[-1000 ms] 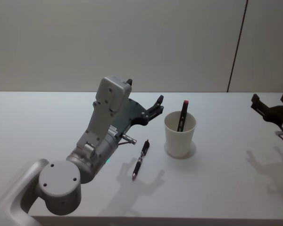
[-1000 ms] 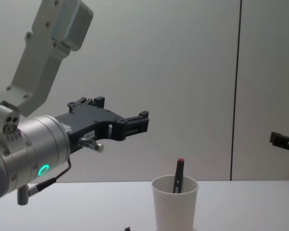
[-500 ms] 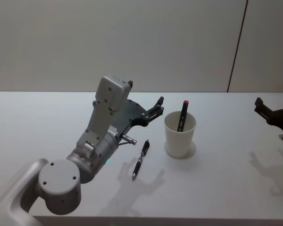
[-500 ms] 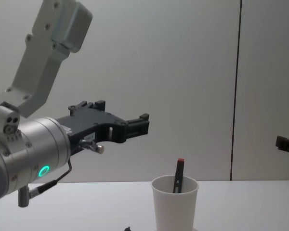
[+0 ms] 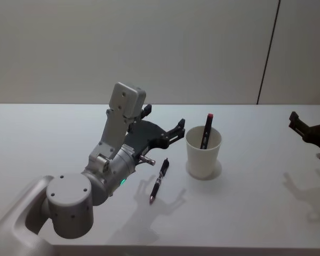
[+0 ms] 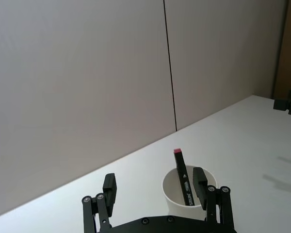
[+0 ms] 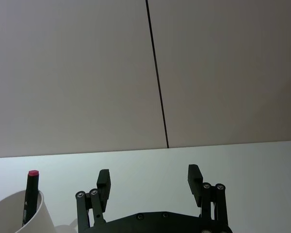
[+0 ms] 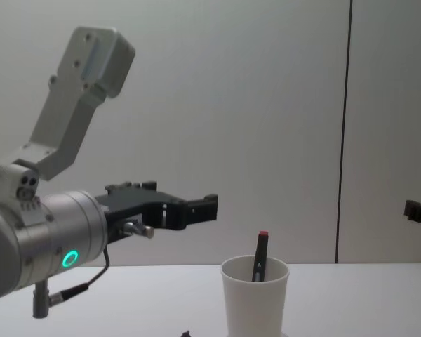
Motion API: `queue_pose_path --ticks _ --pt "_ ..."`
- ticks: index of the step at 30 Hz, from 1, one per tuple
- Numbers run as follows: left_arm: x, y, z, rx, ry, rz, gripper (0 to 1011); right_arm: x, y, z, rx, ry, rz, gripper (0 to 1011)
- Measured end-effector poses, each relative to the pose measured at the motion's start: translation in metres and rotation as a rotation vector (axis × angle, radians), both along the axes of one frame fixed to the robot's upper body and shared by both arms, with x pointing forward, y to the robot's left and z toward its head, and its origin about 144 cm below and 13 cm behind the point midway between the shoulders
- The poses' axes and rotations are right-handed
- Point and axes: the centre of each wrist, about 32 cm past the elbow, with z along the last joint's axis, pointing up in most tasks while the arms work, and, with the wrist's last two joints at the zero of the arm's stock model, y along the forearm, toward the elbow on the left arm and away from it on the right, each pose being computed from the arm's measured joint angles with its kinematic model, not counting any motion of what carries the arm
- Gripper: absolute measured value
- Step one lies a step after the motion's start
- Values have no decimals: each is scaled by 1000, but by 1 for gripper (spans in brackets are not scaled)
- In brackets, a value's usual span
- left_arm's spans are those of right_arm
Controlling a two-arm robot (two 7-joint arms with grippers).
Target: Place the pen into the pen holder.
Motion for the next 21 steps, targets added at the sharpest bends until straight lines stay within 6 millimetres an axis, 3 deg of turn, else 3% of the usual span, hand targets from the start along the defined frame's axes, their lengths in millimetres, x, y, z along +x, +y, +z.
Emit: queue_pose_path --ticks 21 --pt "25 -1 -17 -54 305 61 1004 -1 -1 0 -1 2 -2 1001"
